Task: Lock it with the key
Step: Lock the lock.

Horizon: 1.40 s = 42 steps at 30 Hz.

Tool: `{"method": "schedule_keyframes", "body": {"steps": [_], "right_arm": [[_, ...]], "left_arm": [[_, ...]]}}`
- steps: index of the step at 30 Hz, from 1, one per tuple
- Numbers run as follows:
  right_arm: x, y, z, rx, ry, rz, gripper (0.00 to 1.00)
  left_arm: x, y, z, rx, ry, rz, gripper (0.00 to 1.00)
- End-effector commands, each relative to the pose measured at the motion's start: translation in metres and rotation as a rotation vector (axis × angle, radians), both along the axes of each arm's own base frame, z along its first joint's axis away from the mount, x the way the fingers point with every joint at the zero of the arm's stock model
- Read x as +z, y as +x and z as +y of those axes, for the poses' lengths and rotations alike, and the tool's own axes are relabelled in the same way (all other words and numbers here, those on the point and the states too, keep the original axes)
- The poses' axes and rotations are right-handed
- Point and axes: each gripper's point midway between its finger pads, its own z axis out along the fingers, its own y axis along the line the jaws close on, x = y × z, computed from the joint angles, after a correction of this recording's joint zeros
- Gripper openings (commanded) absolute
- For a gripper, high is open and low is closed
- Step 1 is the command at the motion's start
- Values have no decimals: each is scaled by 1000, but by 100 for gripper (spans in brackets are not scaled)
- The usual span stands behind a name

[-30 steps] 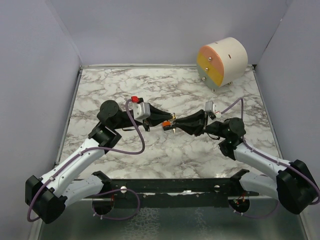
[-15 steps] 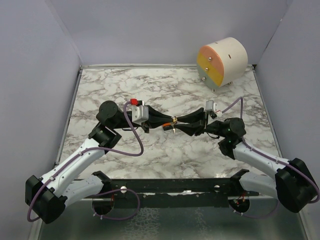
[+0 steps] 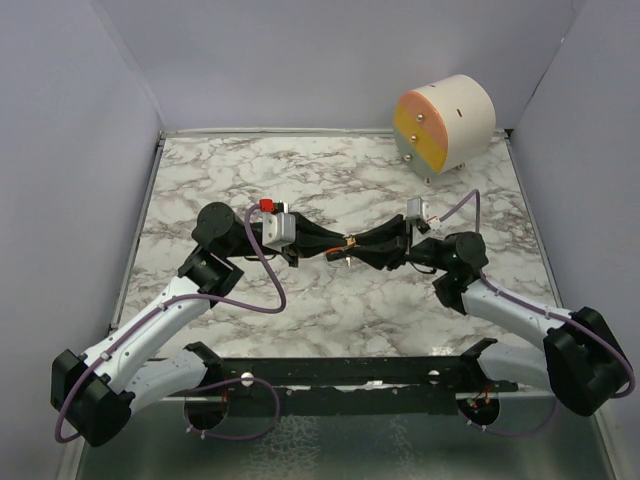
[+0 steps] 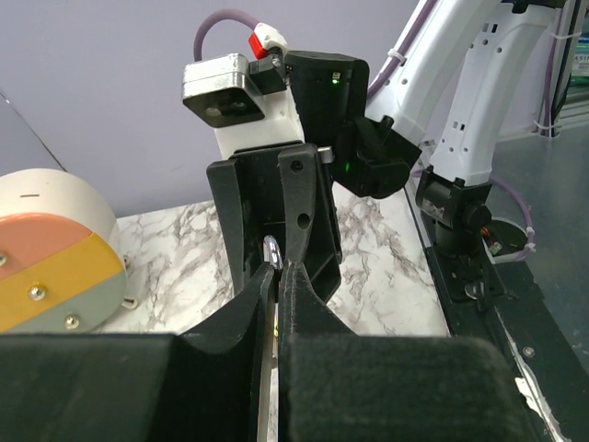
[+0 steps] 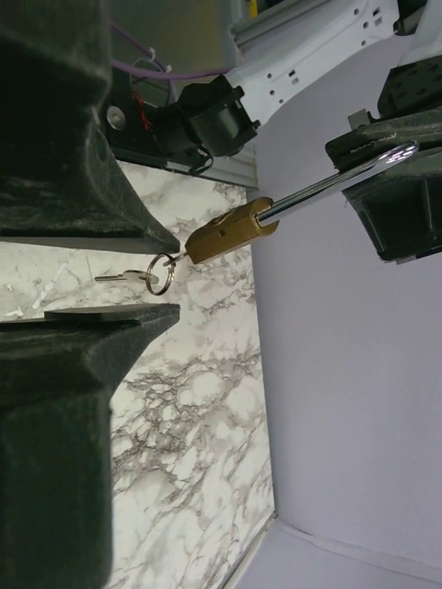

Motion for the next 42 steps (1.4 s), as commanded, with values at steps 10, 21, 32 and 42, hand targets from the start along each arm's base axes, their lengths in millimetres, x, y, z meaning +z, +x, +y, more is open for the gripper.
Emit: {"method": "schedule_keyframes", "body": {"steps": [10,21,32,42], "right_arm": [[15,-12,5,101,26,-34,10],[5,-1,6,57,1,6,1],[-28,3,9,60,-71,62,1],[-56,21,5,-54,-123,155,1]], "left_arm": [[4,3,-1,6,-23,-16,0],[10,9,0,42,-42,-16,0],[57,25,16,209,-165,-160,0],[75,31,19,249,-189,-212,0]]}}
